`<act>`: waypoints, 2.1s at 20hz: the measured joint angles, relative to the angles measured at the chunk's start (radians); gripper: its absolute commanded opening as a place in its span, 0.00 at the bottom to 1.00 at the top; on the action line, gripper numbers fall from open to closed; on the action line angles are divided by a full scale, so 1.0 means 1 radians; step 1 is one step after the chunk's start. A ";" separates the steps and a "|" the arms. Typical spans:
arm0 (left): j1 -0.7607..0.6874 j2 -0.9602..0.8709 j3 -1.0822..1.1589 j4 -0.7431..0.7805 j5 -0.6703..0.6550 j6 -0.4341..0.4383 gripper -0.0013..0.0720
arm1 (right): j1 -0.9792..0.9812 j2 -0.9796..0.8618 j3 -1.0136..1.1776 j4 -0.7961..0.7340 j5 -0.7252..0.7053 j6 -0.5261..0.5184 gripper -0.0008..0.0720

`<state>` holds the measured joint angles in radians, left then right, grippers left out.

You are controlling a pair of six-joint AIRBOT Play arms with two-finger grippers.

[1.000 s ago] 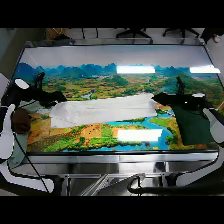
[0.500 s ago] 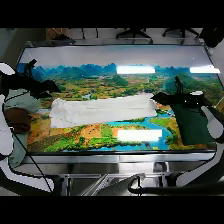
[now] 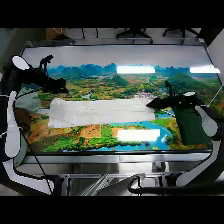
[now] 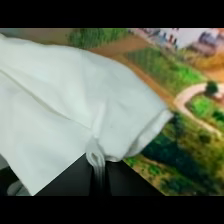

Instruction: Fold the shirts.

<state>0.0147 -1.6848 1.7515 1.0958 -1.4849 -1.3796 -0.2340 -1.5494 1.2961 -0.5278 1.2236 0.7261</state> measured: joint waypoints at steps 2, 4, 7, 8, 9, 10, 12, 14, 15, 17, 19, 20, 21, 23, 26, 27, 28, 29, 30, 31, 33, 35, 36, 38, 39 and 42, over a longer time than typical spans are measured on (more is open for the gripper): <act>-0.063 -0.001 -0.003 0.000 0.031 0.000 0.04 | 0.001 0.056 0.037 0.025 0.038 0.019 0.04; -0.137 -0.003 -0.032 0.000 0.088 -0.009 0.04 | 0.002 0.111 0.082 0.021 0.081 0.054 0.04; -0.267 -0.016 -0.111 -0.001 0.227 -0.027 0.04 | 0.002 0.202 0.162 0.030 0.153 0.118 0.04; -0.317 -0.035 -0.134 -0.008 0.275 -0.033 0.04 | 0.002 0.232 0.188 0.027 0.172 0.143 0.04; -0.364 -0.059 -0.146 -0.023 0.320 -0.035 0.04 | 0.002 0.261 0.211 0.028 0.195 0.164 0.04; -0.409 -0.090 -0.148 -0.040 0.358 -0.037 0.04 | 0.002 0.287 0.229 0.029 0.211 0.181 0.04; -0.499 -0.179 -0.109 -0.077 0.417 -0.047 0.04 | 0.003 0.338 0.255 0.027 0.241 0.224 0.04; -0.571 -0.275 -0.031 -0.108 0.451 -0.067 0.04 | 0.003 0.381 0.269 0.024 0.272 0.264 0.04; -0.601 -0.325 0.015 -0.119 0.460 -0.078 0.04 | 0.003 0.397 0.272 0.020 0.281 0.281 0.04; -0.642 -0.407 0.100 -0.155 0.472 -0.092 0.04 | 0.004 0.421 0.277 0.015 0.299 0.309 0.04; -0.666 -0.471 0.180 -0.196 0.467 -0.104 0.04 | 0.004 0.433 0.279 0.006 0.311 0.326 0.04; -0.671 -0.491 0.217 -0.211 0.452 -0.106 0.04 | 0.004 0.436 0.280 -0.004 0.314 0.331 0.04; -0.669 -0.498 0.249 -0.223 0.434 -0.106 0.04 | 0.004 0.439 0.280 -0.017 0.318 0.341 0.04; -0.645 -0.479 0.288 -0.239 0.372 -0.110 0.04 | 0.005 0.442 0.280 -0.037 0.321 0.356 0.04; -0.558 -0.365 0.315 -0.249 0.224 -0.104 0.04 | 0.023 0.444 0.280 -0.052 0.323 0.379 0.04; -0.521 -0.315 0.319 -0.255 0.175 -0.097 0.04 | 0.040 0.444 0.280 -0.054 0.314 0.386 0.04; -0.481 -0.258 0.321 -0.256 0.135 -0.093 0.04 | 0.063 0.444 0.280 -0.056 0.300 0.393 0.04; -0.433 -0.188 0.324 -0.257 0.103 -0.086 0.04 | 0.098 0.443 0.280 -0.056 0.277 0.403 0.04; -0.386 -0.122 0.326 -0.261 0.080 -0.085 0.04 | 0.140 0.439 0.280 -0.055 0.249 0.407 0.04; -0.335 -0.052 0.327 -0.262 0.060 -0.082 0.04 | 0.196 0.431 0.280 -0.048 0.209 0.410 0.04; -0.238 0.074 0.328 -0.263 0.032 -0.079 0.04 | 0.328 0.404 0.280 -0.040 0.109 0.417 0.04; -0.146 0.183 0.325 -0.263 0.014 -0.078 0.04 | 0.481 0.352 0.280 -0.035 -0.026 0.419 0.04; -0.105 0.231 0.312 -0.269 0.007 -0.074 0.04 | 0.566 0.314 0.280 -0.031 -0.113 0.417 0.04; -0.025 0.326 0.262 -0.304 0.007 -0.048 0.04 | 0.720 0.222 0.281 -0.029 -0.295 0.373 0.43; 0.005 0.363 0.231 -0.322 0.008 -0.035 0.04 | 0.795 0.161 0.281 -0.026 -0.402 0.348 0.63; 0.071 0.453 0.127 -0.361 0.015 0.005 0.04 | 0.946 -0.002 0.280 -0.022 -0.650 0.302 0.61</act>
<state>0.0853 -1.2320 1.8786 0.7345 -1.4696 -1.3743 0.7116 -1.5513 1.5757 -0.5499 0.5732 1.0279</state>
